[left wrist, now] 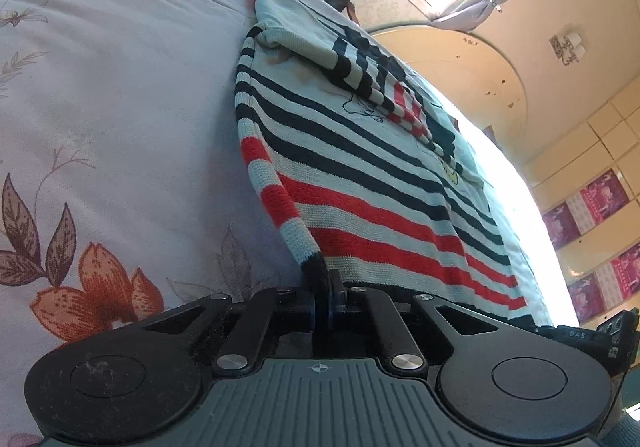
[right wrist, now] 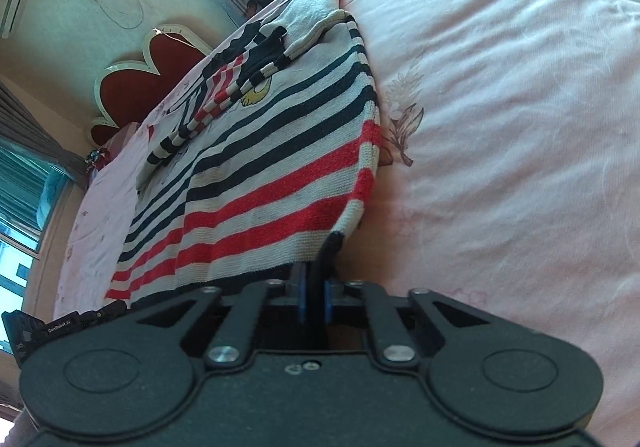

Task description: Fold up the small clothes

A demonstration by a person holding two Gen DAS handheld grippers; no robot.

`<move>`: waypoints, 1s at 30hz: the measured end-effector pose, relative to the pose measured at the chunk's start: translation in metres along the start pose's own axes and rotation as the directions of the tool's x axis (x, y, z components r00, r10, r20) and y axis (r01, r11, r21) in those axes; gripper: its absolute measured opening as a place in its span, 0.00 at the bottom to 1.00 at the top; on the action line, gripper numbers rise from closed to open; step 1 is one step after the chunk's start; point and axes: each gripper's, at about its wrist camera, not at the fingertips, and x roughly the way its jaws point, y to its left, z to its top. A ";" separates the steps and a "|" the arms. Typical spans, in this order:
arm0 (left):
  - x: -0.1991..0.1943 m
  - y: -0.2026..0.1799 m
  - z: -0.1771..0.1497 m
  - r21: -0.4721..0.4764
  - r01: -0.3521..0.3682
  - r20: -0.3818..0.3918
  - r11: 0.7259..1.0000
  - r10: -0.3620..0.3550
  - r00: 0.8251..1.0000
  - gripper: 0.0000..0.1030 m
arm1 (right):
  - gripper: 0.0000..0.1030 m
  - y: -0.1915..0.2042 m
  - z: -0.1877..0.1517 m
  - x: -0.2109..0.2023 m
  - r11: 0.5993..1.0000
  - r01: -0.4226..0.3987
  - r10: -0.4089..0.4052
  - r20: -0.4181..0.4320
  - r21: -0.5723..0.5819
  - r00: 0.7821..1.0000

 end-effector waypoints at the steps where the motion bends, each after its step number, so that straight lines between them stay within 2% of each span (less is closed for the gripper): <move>1: -0.006 0.002 -0.001 -0.003 0.012 0.023 1.000 -0.012 1.000 0.05 | 0.05 0.002 0.000 -0.002 1.000 0.003 -0.003 0.011 -0.009 1.000; 5: -0.035 0.007 -0.005 -0.006 0.085 0.129 0.996 -0.084 0.988 0.05 | 0.05 0.010 -0.002 -0.025 0.998 0.002 0.003 0.087 -0.058 0.996; 6: -0.040 0.009 -0.006 0.000 0.079 0.141 0.997 -0.078 0.987 0.05 | 0.05 0.011 -0.004 -0.031 0.997 -0.003 0.010 0.103 -0.074 0.995; 7: -0.039 0.012 -0.007 0.000 0.065 0.138 0.998 -0.064 0.988 0.05 | 0.05 0.012 -0.005 -0.036 0.996 -0.006 0.016 0.116 -0.084 0.993; 9: -0.023 0.029 -0.010 -0.054 0.013 0.070 0.998 -0.009 0.998 0.05 | 0.05 0.002 -0.008 -0.038 0.997 -0.014 0.025 0.130 -0.080 0.991; 11: -0.018 0.038 -0.014 -0.128 0.044 0.081 0.991 -0.034 0.996 0.05 | 0.04 -0.018 -0.007 -0.019 1.000 0.031 -0.031 0.051 0.000 0.998; 12: -0.018 0.038 -0.014 -0.143 0.048 0.090 0.989 -0.035 0.995 0.05 | 0.04 -0.024 -0.007 -0.015 0.999 0.011 -0.013 0.047 0.044 0.999; 18: -0.023 0.040 -0.015 -0.206 0.126 0.163 0.970 -0.092 0.982 0.05 | 0.04 -0.012 -0.001 -0.026 0.999 -0.037 0.034 0.111 0.032 0.993; 22: -0.025 0.031 0.003 -0.206 0.174 0.230 0.963 -0.125 0.965 0.05 | 0.05 -0.006 0.014 -0.028 0.997 -0.074 0.067 0.165 0.038 0.984; 30: -0.011 0.007 0.073 -0.195 0.254 0.328 0.947 -0.181 0.927 0.05 | 0.05 0.002 0.081 -0.018 0.980 -0.176 0.147 0.258 0.093 0.955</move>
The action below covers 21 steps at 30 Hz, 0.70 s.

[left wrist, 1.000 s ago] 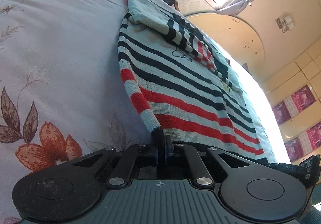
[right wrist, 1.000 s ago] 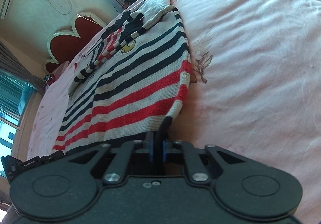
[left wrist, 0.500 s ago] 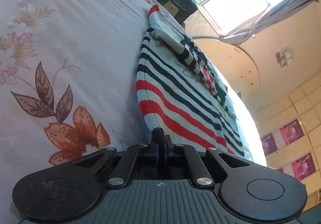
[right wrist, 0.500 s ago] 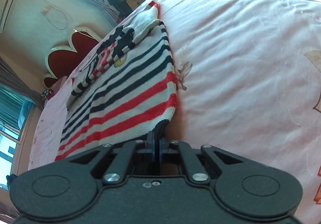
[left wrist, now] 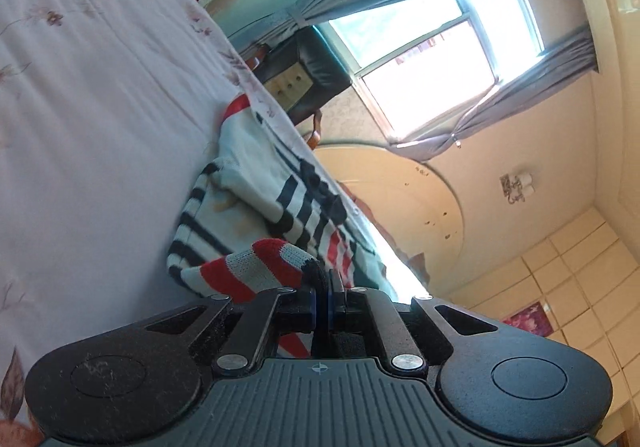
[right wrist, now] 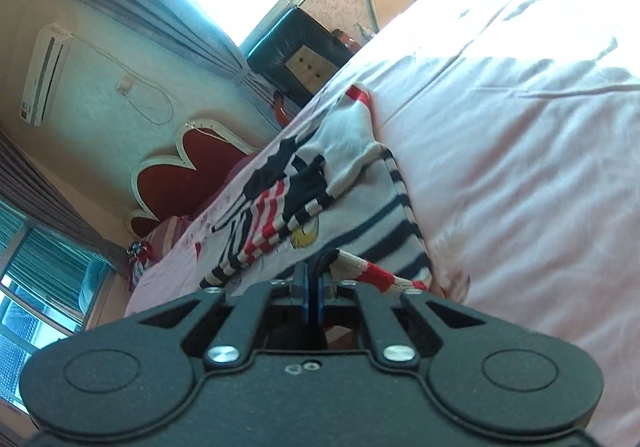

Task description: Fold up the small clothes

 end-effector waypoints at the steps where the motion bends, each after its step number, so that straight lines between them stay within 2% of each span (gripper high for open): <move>1: 0.007 -0.004 0.008 0.006 0.005 0.007 1.000 -0.005 1.000 0.05 | 0.05 0.002 0.010 0.005 1.000 -0.009 0.009 0.007 0.007 1.000; 6: 0.046 -0.020 0.049 0.029 0.005 0.014 1.000 -0.006 1.000 0.05 | 0.05 0.015 0.057 0.039 0.999 -0.040 0.040 0.027 0.000 0.999; 9: 0.075 -0.023 0.071 0.034 -0.021 0.001 0.999 0.021 1.000 0.05 | 0.05 0.015 0.084 0.067 0.999 -0.051 0.050 0.025 0.010 0.998; 14: 0.126 -0.012 0.095 0.019 -0.085 -0.036 0.996 0.086 0.996 0.05 | 0.05 0.003 0.120 0.125 0.997 -0.056 0.056 -0.007 0.052 0.998; 21: 0.192 0.023 0.114 -0.069 -0.185 -0.072 0.980 0.180 0.981 0.05 | 0.05 -0.027 0.147 0.211 0.992 -0.036 0.047 -0.094 0.117 0.994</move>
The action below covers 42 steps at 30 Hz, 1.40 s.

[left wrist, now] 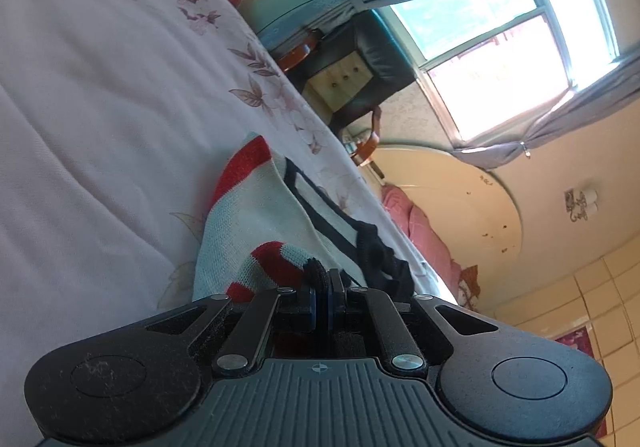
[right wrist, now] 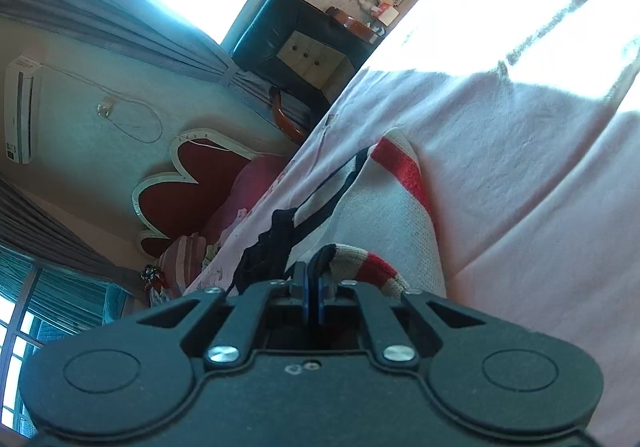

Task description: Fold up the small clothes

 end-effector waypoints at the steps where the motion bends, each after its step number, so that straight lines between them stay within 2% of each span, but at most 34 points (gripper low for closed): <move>1: 0.009 0.001 0.002 -0.010 -0.011 -0.002 1.000 0.011 1.000 0.05 | 0.05 -0.004 0.004 0.010 1.000 0.007 -0.007 -0.008 0.004 1.000; 4: 0.031 0.003 0.009 -0.032 -0.001 0.018 0.999 0.001 1.000 0.05 | 0.06 -0.019 0.013 0.034 0.999 0.017 -0.016 -0.024 0.040 1.000; 6: 0.045 0.006 0.012 -0.057 0.024 0.023 0.998 -0.023 0.999 0.05 | 0.08 -0.025 0.018 0.045 0.999 -0.006 0.006 -0.015 0.046 1.000; 8: 0.057 0.006 0.015 -0.054 0.033 0.016 0.998 -0.032 0.999 0.11 | 0.17 -0.029 0.021 0.052 0.997 -0.051 0.050 0.014 0.053 0.999; 9: 0.062 0.005 0.016 -0.046 0.034 0.018 0.998 -0.033 0.999 0.24 | 0.23 -0.029 0.023 0.055 0.996 -0.073 0.072 0.026 0.052 0.997; 10: 0.065 0.005 0.017 -0.038 0.050 0.029 0.998 -0.049 0.998 0.32 | 0.25 -0.030 0.025 0.058 0.995 -0.089 0.087 0.040 0.048 0.995; 11: 0.068 0.003 0.019 -0.029 0.061 0.040 0.998 -0.060 0.997 0.34 | 0.27 -0.029 0.027 0.059 0.995 -0.096 0.093 0.055 0.041 0.994; 13: 0.070 -0.001 0.023 -0.009 0.072 0.063 0.997 -0.071 0.995 0.46 | 0.44 -0.028 0.029 0.061 0.993 -0.112 0.110 0.081 0.027 0.991; 15: 0.069 -0.008 0.029 0.029 0.057 0.093 0.998 -0.060 0.994 0.50 | 0.60 -0.026 0.034 0.057 0.995 -0.096 0.095 0.118 0.004 0.988; 17: 0.067 -0.017 0.035 0.098 0.026 0.103 0.995 -0.036 0.994 0.51 | 0.59 -0.024 0.039 0.052 0.996 -0.087 0.089 0.131 -0.026 0.987; 19: 0.064 -0.027 0.038 0.205 -0.010 0.091 0.979 -0.009 0.996 0.50 | 0.55 -0.017 0.039 0.044 0.994 -0.073 0.084 0.134 -0.087 0.987; 21: 0.064 -0.038 0.040 0.337 -0.057 0.060 0.940 0.039 0.997 0.50 | 0.51 -0.006 0.039 0.041 0.984 -0.037 0.057 0.113 -0.173 0.992; 24: 0.073 -0.052 0.039 0.480 -0.105 0.017 0.871 0.110 0.994 0.50 | 0.46 0.015 0.034 0.046 0.946 0.027 -0.006 0.066 -0.322 0.998; 27: 0.084 -0.064 0.034 0.584 -0.129 -0.011 0.801 0.167 0.986 0.50 | 0.45 0.035 0.026 0.055 0.892 0.080 -0.073 0.034 -0.445 0.997; 30: 0.094 -0.072 0.028 0.652 -0.154 -0.021 0.743 0.220 0.975 0.50 | 0.43 0.050 0.017 0.074 0.810 0.170 -0.187 0.027 -0.561 0.982; 31: 0.095 -0.075 0.025 0.667 -0.160 -0.019 0.728 0.232 0.972 0.47 | 0.42 0.053 0.012 0.079 0.774 0.205 -0.232 0.033 -0.599 0.972; 32: 0.096 -0.076 0.022 0.684 -0.173 -0.009 0.709 0.246 0.969 0.38 | 0.42 0.057 0.007 0.084 0.745 0.222 -0.254 0.040 -0.629 0.966; 33: 0.096 -0.078 0.018 0.702 -0.193 0.008 0.685 0.264 0.965 0.24 | 0.41 0.060 0.004 0.088 0.721 0.233 -0.268 0.048 -0.652 0.962; 34: 0.095 -0.080 0.015 0.712 -0.201 0.019 0.673 0.267 0.963 0.15 | 0.37 0.064 0.000 0.091 0.692 0.249 -0.287 0.058 -0.678 0.956; 35: 0.093 -0.080 0.015 0.710 -0.201 0.026 0.675 0.261 0.965 0.10 | 0.33 0.068 -0.004 0.094 0.661 0.263 -0.302 0.071 -0.702 0.951; 36: 0.091 -0.081 0.013 0.712 -0.207 0.039 0.671 0.256 0.966 0.05 | 0.22 0.071 -0.007 0.096 0.635 0.273 -0.311 0.083 -0.723 0.947; 37: 0.088 -0.082 0.010 0.716 -0.219 0.065 0.663 0.250 0.966 0.04 | 0.08 0.074 -0.010 0.097 0.612 0.282 -0.317 0.098 -0.739 0.943; 40: 0.071 -0.084 0.001 0.711 -0.263 0.185 0.652 0.188 0.965 0.04 | 0.05 0.078 -0.012 0.093 0.601 0.313 -0.292 0.163 -0.735 0.942; 42: 0.059 -0.085 -0.002 0.689 -0.298 0.263 0.661 0.155 0.952 0.04 | 0.04 0.080 -0.013 0.082 0.608 0.337 -0.256 0.225 -0.719 0.940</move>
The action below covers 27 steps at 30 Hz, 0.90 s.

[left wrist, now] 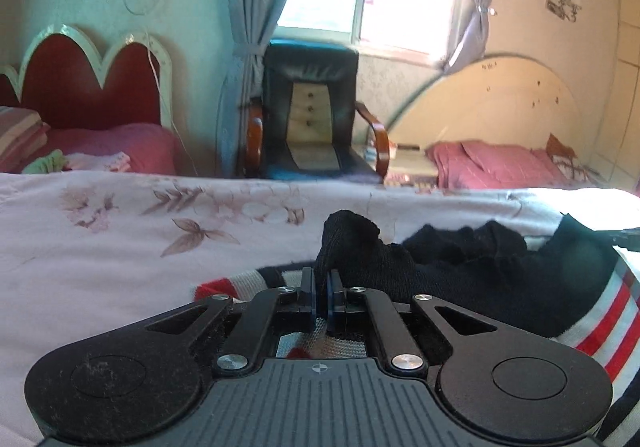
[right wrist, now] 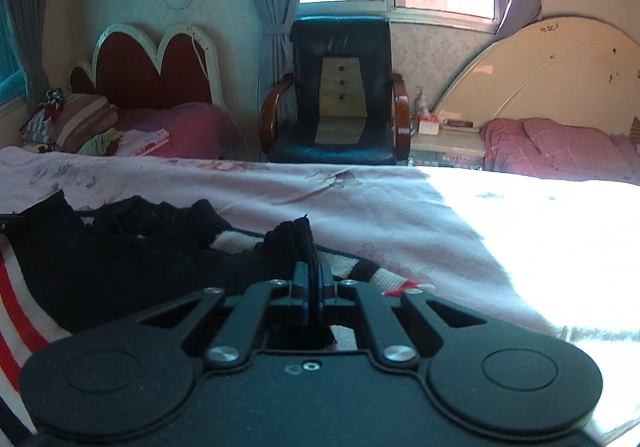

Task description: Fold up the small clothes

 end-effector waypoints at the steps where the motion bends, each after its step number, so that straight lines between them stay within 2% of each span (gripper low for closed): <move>1: -0.003 0.001 0.000 -0.004 -0.022 0.021 1.000 0.022 1.000 0.04 | 0.04 -0.002 0.000 -0.004 1.000 0.015 -0.015 0.028 0.005 0.999; 2: -0.002 0.001 0.000 -0.003 -0.042 0.022 0.999 0.042 0.999 0.04 | 0.04 -0.003 0.001 -0.005 0.999 0.037 -0.037 0.045 0.002 0.998; 4: 0.013 0.003 -0.002 0.001 -0.075 -0.042 0.997 0.075 0.996 0.04 | 0.04 -0.006 -0.001 -0.002 0.998 0.068 -0.068 0.052 0.003 0.996; 5: 0.026 0.002 -0.005 0.011 -0.086 -0.111 0.996 0.087 0.990 0.04 | 0.04 -0.009 -0.003 0.005 0.997 0.080 -0.080 0.026 0.004 0.996; 6: 0.031 0.002 -0.009 0.013 -0.099 -0.129 0.995 0.100 0.987 0.04 | 0.05 -0.012 -0.006 0.017 0.996 0.093 -0.093 -0.025 0.012 0.995; 7: 0.033 0.002 -0.008 0.006 -0.109 -0.127 0.994 0.109 0.986 0.04 | 0.05 -0.013 -0.009 0.026 0.994 0.103 -0.102 -0.061 0.018 0.993; 10: 0.034 -0.007 -0.007 0.051 -0.130 -0.134 0.990 0.135 0.982 0.05 | 0.08 -0.005 -0.008 0.033 0.992 0.122 -0.123 -0.081 -0.023 0.989; 11: 0.032 -0.007 -0.007 0.056 -0.134 -0.132 0.989 0.141 0.981 0.09 | 0.09 -0.005 -0.008 0.032 0.991 0.127 -0.129 -0.082 -0.029 0.988; 12: 0.029 -0.006 -0.007 0.048 -0.141 -0.130 0.989 0.146 0.981 0.20 | 0.17 -0.005 -0.007 0.029 0.991 0.129 -0.131 -0.079 -0.025 0.988; 13: 0.023 -0.004 -0.004 0.024 -0.145 -0.122 0.989 0.147 0.982 0.41 | 0.33 -0.006 -0.006 0.023 0.992 0.127 -0.128 -0.066 -0.011 0.990; 15: 0.003 -0.004 0.000 -0.007 -0.141 -0.047 0.990 0.140 0.989 0.66 | 0.53 -0.003 -0.005 0.001 0.994 0.111 -0.111 0.003 -0.001 0.994; 16: -0.006 -0.010 0.002 0.006 -0.126 -0.019 0.992 0.126 0.992 0.66 | 0.54 0.003 -0.005 -0.009 0.995 0.096 -0.095 0.040 -0.022 0.995; 18: -0.008 -0.031 0.005 0.047 -0.049 -0.038 0.998 0.051 0.998 0.66 | 0.52 0.022 -0.004 -0.019 0.996 0.018 -0.014 0.052 -0.093 0.999; 21: 0.002 -0.077 0.001 0.124 0.065 -0.090 0.990 -0.054 0.994 0.66 | 0.40 0.057 -0.002 -0.004 0.980 -0.121 0.117 -0.034 -0.159 0.993; 23: 0.007 -0.101 -0.006 0.146 0.110 -0.108 0.983 -0.095 0.990 0.66 | 0.40 0.084 -0.003 0.010 0.971 -0.159 0.148 -0.078 -0.180 0.986; 25: 0.012 -0.112 -0.014 0.184 0.111 -0.148 0.977 -0.084 0.985 0.66 | 0.47 0.100 -0.006 0.016 0.961 -0.175 0.158 -0.098 -0.213 0.983; 27: 0.010 -0.102 -0.020 0.172 0.088 -0.169 0.981 -0.059 0.984 0.66 | 0.53 0.106 -0.012 0.019 0.951 -0.161 0.133 -0.122 -0.265 0.984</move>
